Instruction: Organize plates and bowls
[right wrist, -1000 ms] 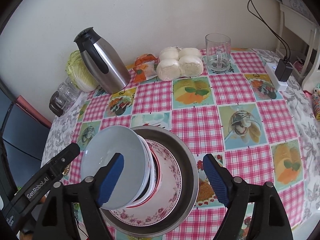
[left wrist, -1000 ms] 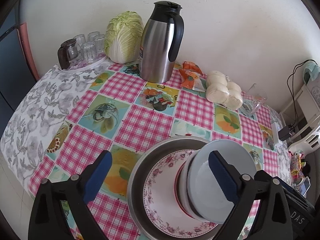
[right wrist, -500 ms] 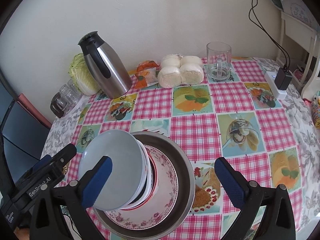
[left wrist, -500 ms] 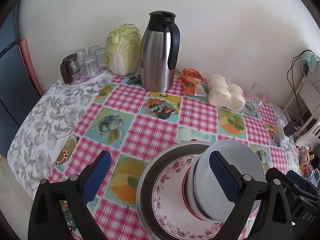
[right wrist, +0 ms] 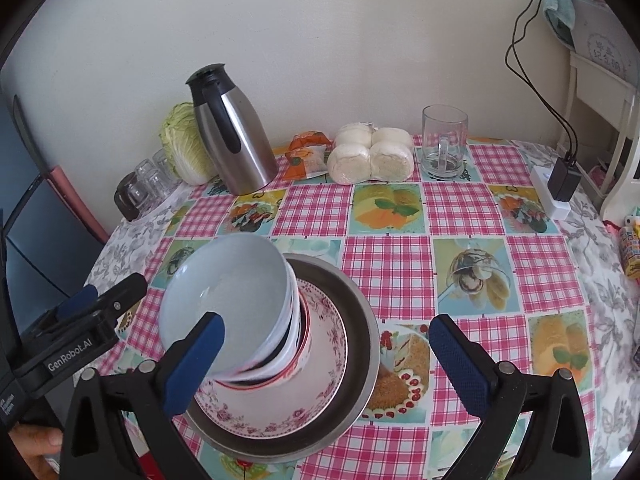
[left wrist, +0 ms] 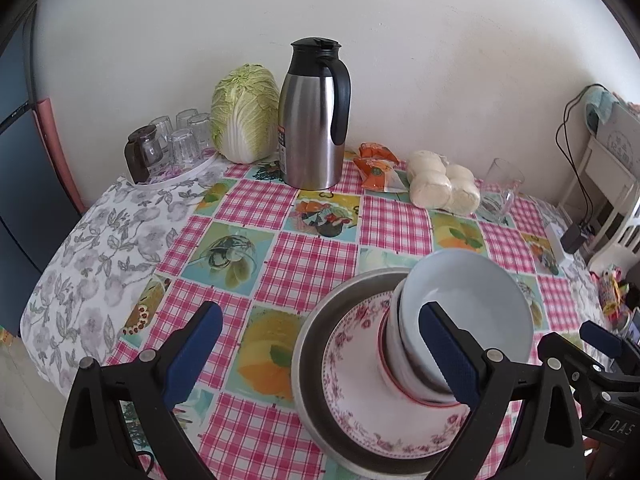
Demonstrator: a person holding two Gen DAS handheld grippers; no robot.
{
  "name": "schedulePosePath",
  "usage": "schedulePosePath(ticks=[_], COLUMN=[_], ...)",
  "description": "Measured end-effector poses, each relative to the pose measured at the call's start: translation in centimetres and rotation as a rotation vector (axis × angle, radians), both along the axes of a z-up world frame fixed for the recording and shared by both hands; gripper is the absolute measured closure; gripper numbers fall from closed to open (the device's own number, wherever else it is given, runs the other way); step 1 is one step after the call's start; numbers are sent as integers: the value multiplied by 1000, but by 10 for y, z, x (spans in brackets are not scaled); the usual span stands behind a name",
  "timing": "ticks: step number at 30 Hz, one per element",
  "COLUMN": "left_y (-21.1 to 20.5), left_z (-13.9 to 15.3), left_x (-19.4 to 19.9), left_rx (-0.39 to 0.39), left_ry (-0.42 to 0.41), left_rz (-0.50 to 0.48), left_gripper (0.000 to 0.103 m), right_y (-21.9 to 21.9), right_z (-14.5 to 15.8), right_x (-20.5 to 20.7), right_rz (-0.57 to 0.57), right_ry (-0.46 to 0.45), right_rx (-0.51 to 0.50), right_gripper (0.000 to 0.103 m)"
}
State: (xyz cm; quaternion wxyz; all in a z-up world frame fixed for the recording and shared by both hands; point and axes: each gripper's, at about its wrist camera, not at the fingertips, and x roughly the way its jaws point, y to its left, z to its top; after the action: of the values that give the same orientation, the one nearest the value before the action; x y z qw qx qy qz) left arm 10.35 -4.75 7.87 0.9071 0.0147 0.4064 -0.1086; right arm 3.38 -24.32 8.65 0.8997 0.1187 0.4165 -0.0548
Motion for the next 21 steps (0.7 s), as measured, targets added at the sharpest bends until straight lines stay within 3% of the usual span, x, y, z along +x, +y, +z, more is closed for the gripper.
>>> schedulePosePath(ticks=[7, 17, 21], left_y=[9, 23, 19], left_z=[-15, -26, -27], left_x=[-19, -22, -22], left_rx=[90, 21, 52], left_ry=[12, 65, 59], left_rz=[-29, -44, -70], left_gripper=[4, 4, 4], right_y=[6, 9, 8], right_z=[-13, -31, -38], right_x=[-16, -26, -30], right_rz=[15, 10, 2], right_ry=[28, 79, 93], right_rx=[-10, -44, -57], right_gripper=[0, 0, 0])
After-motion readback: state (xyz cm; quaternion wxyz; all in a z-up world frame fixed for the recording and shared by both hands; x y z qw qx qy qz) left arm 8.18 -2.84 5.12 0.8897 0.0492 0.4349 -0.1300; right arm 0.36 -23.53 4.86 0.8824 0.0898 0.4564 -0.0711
